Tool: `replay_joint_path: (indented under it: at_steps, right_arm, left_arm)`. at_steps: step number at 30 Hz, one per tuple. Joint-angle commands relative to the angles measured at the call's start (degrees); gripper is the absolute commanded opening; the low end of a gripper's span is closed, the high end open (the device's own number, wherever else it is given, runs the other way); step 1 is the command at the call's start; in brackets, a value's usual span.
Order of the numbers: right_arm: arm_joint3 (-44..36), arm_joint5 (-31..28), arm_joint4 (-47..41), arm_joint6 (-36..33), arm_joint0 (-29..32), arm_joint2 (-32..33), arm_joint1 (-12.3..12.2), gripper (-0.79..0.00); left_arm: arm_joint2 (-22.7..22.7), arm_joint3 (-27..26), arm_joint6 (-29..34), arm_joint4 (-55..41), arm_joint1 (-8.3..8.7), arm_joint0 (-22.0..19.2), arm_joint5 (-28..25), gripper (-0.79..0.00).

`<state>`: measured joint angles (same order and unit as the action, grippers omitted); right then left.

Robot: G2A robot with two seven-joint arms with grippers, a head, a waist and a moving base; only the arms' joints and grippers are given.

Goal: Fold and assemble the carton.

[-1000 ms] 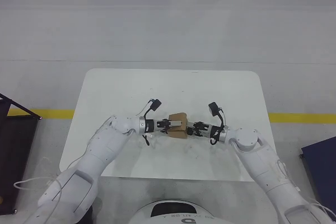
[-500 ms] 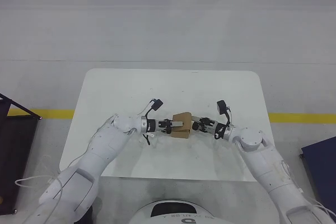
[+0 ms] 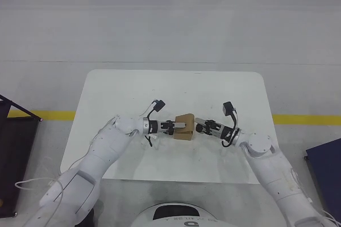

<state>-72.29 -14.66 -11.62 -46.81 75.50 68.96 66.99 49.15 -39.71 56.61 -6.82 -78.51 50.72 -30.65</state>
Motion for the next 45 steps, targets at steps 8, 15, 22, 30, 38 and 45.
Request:
replay_joint_path:
  at_steps: [8, 15, 22, 30, 38, 45]
  right_arm:
    - [0.5, 2.3, 0.8, 0.0, -0.4, -0.8, 0.0, -0.382]
    - [1.6, 2.6, 1.2, 0.2, -1.2, -1.9, 0.1, -0.385]
    - [2.5, 2.9, 1.2, 0.2, -2.1, -2.9, 0.3, -0.379]
    - [3.4, 3.1, 1.5, -0.3, -2.8, -4.1, 0.5, -0.388]
    - [4.2, 3.2, 1.4, -0.8, -3.6, -5.0, 0.7, -0.394]
    - [5.0, 3.1, 1.2, -0.8, -4.2, -5.7, 0.8, -0.379]
  left_arm:
    - [0.0, 0.1, 0.1, -0.1, 0.02, 0.0, -0.2, 0.0]
    - [0.0, 0.2, 0.0, -0.3, 0.02, 0.0, -0.4, 0.0]
    - [0.0, 0.2, 0.1, -0.6, 0.04, 0.0, -0.5, 0.0]
    - [-0.2, 0.1, 0.1, -0.6, -0.01, 0.0, -0.3, 0.0]
    - [-0.3, 0.1, 0.0, -0.5, -0.02, 0.0, -0.3, 0.0]
    - [-0.3, 0.1, -0.2, -0.4, 0.0, 0.0, -0.3, 0.0]
